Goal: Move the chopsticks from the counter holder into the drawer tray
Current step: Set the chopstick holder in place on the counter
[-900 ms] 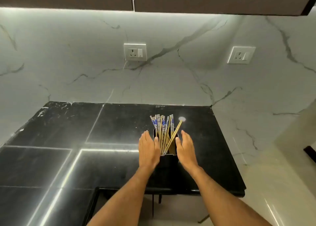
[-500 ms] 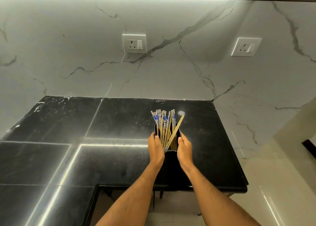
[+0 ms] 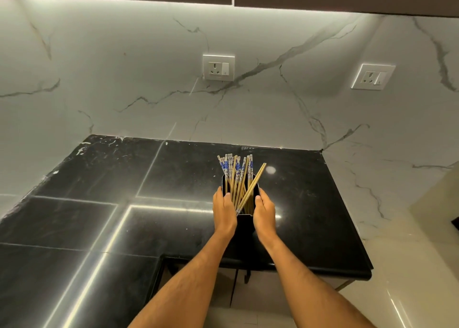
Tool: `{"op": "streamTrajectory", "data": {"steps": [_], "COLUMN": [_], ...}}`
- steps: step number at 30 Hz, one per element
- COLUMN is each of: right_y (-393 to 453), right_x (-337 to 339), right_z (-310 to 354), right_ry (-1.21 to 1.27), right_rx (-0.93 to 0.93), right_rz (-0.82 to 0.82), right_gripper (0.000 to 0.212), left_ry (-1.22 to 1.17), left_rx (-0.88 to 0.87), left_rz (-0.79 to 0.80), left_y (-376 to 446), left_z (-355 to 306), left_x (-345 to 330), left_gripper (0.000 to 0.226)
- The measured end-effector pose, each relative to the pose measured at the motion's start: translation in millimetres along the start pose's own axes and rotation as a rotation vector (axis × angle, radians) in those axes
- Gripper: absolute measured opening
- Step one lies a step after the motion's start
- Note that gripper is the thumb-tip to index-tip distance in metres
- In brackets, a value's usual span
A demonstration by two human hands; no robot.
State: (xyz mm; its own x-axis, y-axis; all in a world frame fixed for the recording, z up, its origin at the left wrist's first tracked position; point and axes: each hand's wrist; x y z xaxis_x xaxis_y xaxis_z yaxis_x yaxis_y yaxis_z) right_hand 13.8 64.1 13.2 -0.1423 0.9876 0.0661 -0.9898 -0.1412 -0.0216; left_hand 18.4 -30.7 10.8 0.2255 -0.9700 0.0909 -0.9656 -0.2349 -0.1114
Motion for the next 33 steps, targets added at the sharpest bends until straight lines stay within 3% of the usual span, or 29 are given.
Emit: {"op": "streamTrajectory", "data": {"steps": [6, 14, 20, 27, 33], "right_y": [-23.4, -94.1, -179.2, -292.1, -392.5], "right_x": [-47.2, -108.1, -138.3, -173.6, -211.6], "right_z": [9.8, 20.3, 28.3, 34.9, 35.8], "right_ry": [0.023, 0.040, 0.053, 0.041, 0.082], "right_rx": [0.056, 0.098, 0.149, 0.190, 0.184], "right_rz": [0.134, 0.383, 0.590, 0.846, 1.065], "right_gripper": [0.040, 0.040, 0.042, 0.042, 0.039], "left_ry": [-0.025, -0.052, -0.043, -0.078, -0.091], "left_rx": [-0.044, -0.066, -0.094, 0.079, 0.034], "left_rz": [-0.098, -0.363, -0.584, -0.822, -1.009], "left_y": [-37.4, -134.5, -236.7, -359.3, -474.5], "left_z": [-10.2, -13.0, -9.1, 4.5, 7.8], "left_x": [53.9, 117.4, 145.8, 184.2, 212.4], "left_gripper": [0.031, 0.031, 0.033, 0.042, 0.033]}}
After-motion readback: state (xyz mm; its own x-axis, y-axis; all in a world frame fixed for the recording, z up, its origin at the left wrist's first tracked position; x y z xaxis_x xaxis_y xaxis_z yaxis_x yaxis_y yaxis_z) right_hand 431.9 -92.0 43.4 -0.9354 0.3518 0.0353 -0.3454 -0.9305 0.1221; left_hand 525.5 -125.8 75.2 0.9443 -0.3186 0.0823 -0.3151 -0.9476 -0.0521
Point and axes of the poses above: each hand's wrist, its own y-axis towards the middle knuckle, its own x-axis out of the back of the hand, z = x × y, and after that the axes turned 14 degrees about z, right-handed
